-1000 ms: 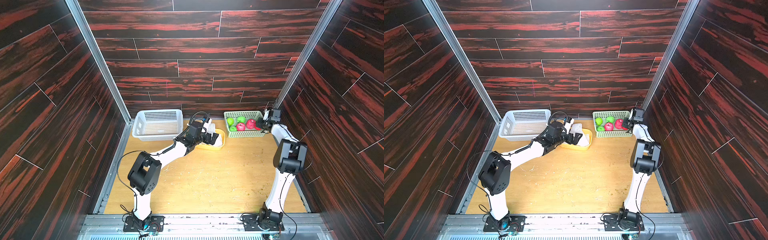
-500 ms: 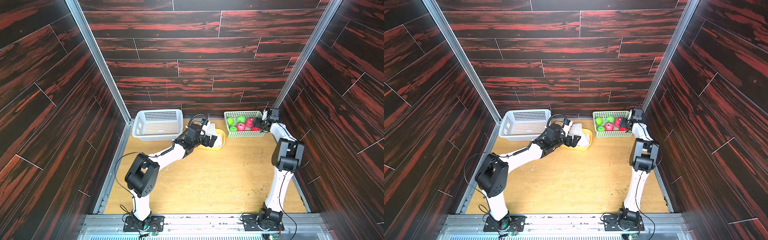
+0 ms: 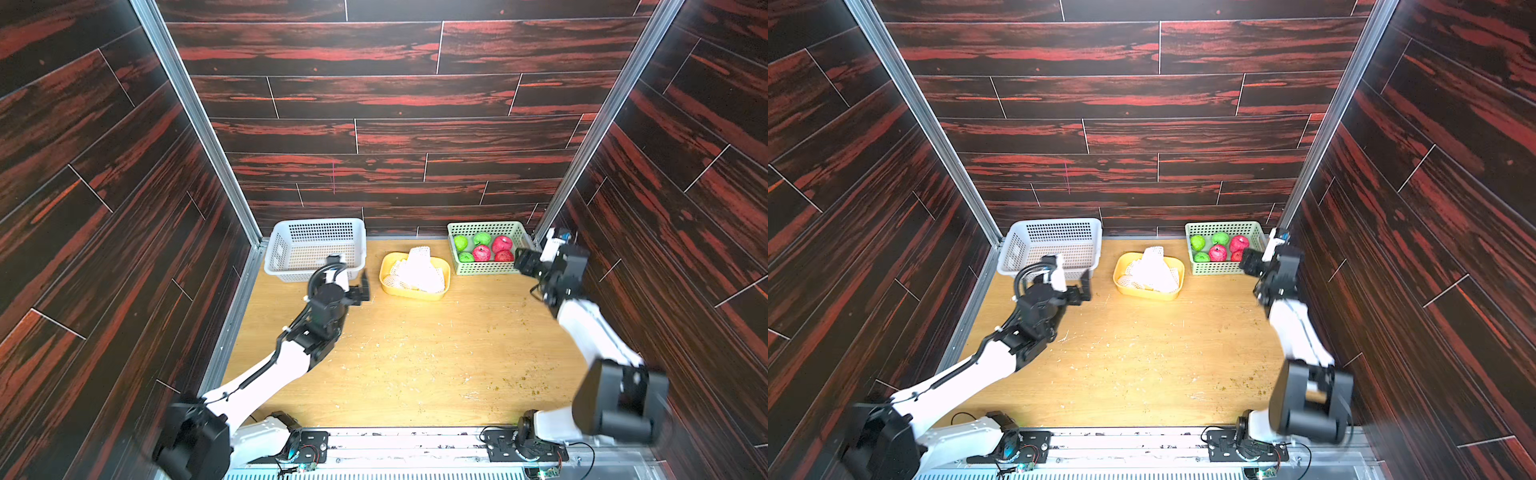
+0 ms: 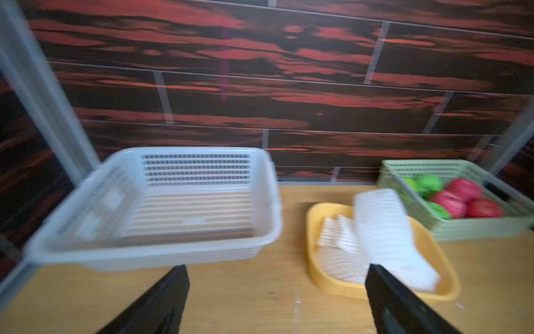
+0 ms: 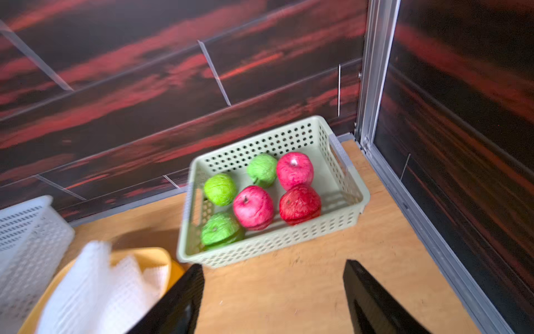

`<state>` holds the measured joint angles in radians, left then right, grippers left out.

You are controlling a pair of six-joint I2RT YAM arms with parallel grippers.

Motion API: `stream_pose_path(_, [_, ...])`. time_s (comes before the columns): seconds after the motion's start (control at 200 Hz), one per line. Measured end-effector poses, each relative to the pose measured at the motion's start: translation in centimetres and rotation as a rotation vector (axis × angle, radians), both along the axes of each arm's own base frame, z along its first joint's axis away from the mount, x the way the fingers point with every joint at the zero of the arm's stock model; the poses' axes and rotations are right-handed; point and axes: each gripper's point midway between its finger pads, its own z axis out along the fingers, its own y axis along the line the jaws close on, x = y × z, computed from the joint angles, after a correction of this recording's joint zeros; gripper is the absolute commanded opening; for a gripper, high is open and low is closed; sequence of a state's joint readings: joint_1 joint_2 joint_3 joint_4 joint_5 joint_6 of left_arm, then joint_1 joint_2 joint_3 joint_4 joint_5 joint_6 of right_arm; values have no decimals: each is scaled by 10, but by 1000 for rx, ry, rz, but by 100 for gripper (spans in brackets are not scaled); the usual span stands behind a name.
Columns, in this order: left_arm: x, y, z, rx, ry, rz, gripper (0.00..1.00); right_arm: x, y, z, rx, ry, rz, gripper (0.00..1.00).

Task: Remove foam nets from apples
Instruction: Reset both arms

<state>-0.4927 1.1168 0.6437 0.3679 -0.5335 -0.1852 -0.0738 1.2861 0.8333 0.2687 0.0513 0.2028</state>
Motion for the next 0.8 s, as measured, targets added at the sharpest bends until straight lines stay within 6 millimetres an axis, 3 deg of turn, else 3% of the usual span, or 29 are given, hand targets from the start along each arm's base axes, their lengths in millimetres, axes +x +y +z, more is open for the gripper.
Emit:
stream_pose_path(0.085, [-19,59,-27,29,30,208,100,-23,39,-18,-71,-47,23,82])
stream_pose_path(0.165, [-42,98,-54,62,53,332,100,-44,65,-58,-157,-24,40,84])
stream_pose_path(0.276, [-61,129,-86,129,110,430,100,-68,54,-113,-278,44,-25,90])
stream_pose_path(0.351, [-61,142,-99,152,150,473,100,-69,40,-133,-355,80,-82,99])
stream_pose_path(0.546, [-40,164,-144,161,249,509,100,-47,32,-146,-488,56,-124,99])
stream_pose_path(0.636, [-28,164,-151,167,248,486,100,-37,31,-140,-485,39,-114,99])
stream_pose_path(0.802, [-8,170,-161,123,214,455,100,-39,-12,-127,-339,-18,-142,99])
